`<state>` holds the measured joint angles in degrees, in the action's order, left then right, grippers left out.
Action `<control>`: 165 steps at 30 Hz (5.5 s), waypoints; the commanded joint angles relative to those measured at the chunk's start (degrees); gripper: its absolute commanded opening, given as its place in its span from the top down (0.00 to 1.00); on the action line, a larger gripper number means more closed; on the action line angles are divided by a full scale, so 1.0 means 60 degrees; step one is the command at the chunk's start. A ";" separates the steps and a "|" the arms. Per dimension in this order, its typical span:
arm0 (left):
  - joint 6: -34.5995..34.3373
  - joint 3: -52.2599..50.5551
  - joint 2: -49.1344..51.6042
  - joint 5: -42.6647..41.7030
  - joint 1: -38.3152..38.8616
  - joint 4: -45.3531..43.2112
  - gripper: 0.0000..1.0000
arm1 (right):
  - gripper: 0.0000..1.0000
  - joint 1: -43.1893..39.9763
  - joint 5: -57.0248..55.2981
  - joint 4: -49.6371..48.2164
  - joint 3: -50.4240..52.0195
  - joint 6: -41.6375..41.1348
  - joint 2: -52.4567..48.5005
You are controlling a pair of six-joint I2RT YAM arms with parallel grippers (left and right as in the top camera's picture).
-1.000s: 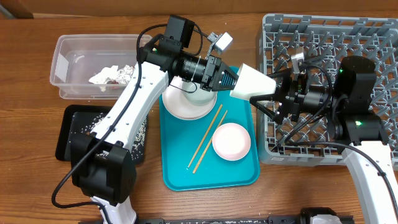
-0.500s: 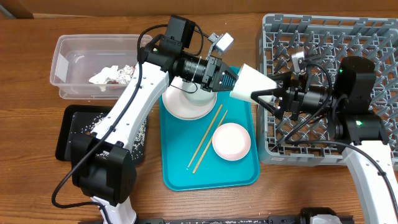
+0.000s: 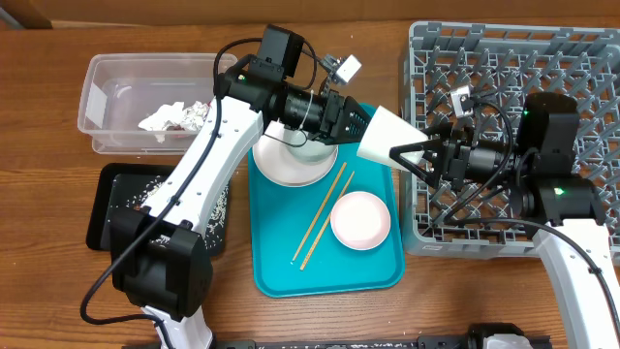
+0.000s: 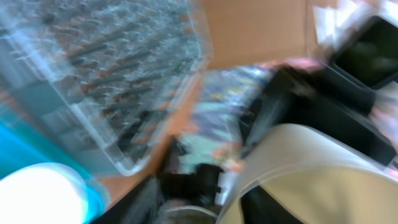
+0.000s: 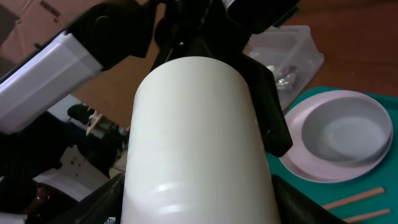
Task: Sort waste into correct bins and load items into the dishwasher
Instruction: 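Lower the paper cup into the dish rack with the right gripper, then move the right gripper over the pink bowl on the teal tray, then grasp the rim of the pink bowl with the right gripper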
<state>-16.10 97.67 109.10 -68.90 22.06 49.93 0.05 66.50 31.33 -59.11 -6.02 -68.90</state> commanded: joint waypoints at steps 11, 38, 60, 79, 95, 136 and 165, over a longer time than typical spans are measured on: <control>-0.0463 0.0109 -0.2302 1.3202 -0.1279 0.4750 0.38 | 0.48 -0.0131 -0.8619 0.4109 -0.1592 -0.0699 0.0124; -0.2608 -0.3133 -0.5195 1.4262 -0.3923 0.5479 0.00 | 0.47 -0.6517 -1.1577 0.7038 -0.5912 -0.2299 -0.3701; -0.2612 -0.3217 -0.5191 1.4225 -0.3923 0.5348 0.00 | 0.29 -0.7147 -1.1573 0.7063 -0.5690 -0.2291 -0.5869; -0.2612 -0.3217 -0.5191 1.4229 -0.3923 0.5184 0.00 | 0.00 -0.7049 -0.9009 0.6936 -0.5701 -0.1115 -0.5854; -0.2612 -0.3217 -0.5191 1.4229 -0.3923 0.5133 0.00 | 0.04 -0.2579 -0.6408 0.7981 -0.5705 0.1308 -0.3359; -0.2608 -0.3217 -0.5191 1.4229 -0.3923 0.5133 0.00 | 0.13 0.4940 -1.0845 0.3796 -0.0142 -0.1730 -0.3486; -0.2608 -0.3217 -0.5191 1.4229 -0.3923 0.5133 0.00 | 0.14 0.4925 -1.2386 0.3391 -0.0142 -0.2259 -0.3599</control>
<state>-31.40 78.67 78.17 16.51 -1.17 80.90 29.71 -5.87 51.99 -60.29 -19.51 -89.65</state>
